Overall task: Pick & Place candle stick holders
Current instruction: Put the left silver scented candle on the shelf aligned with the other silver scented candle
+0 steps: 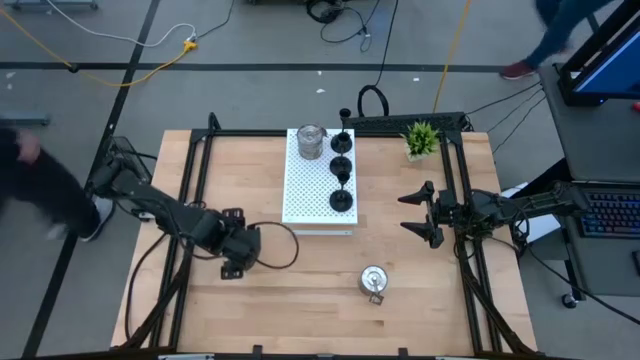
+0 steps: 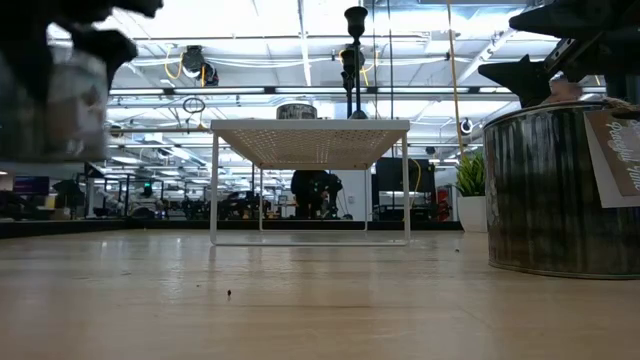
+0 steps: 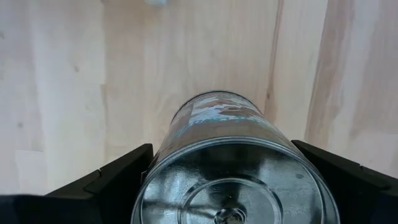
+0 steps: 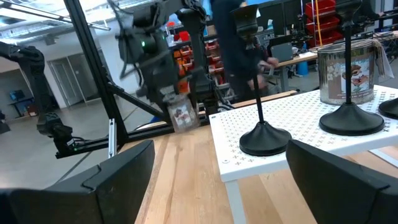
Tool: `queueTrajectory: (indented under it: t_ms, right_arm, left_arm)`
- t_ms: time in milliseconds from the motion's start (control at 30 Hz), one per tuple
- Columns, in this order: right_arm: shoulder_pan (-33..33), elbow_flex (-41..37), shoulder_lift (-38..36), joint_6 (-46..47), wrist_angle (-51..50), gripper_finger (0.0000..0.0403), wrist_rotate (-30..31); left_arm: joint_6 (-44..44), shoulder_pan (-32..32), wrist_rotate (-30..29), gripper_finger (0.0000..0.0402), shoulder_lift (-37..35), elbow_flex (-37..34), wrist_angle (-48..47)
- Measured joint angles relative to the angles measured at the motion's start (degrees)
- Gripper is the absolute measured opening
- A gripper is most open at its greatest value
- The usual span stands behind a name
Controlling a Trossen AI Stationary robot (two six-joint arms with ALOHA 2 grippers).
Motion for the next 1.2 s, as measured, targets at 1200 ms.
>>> queueTrajectory:
  t_ms: [1200]
  right_arm:
    - [-0.01, -0.01, -0.02, -0.07, -0.02, 0.0359, 0.02]
  left_arm:
    - [9.39, 28.26, -4.23, 0.0361, 10.94, 35.17, -3.81]
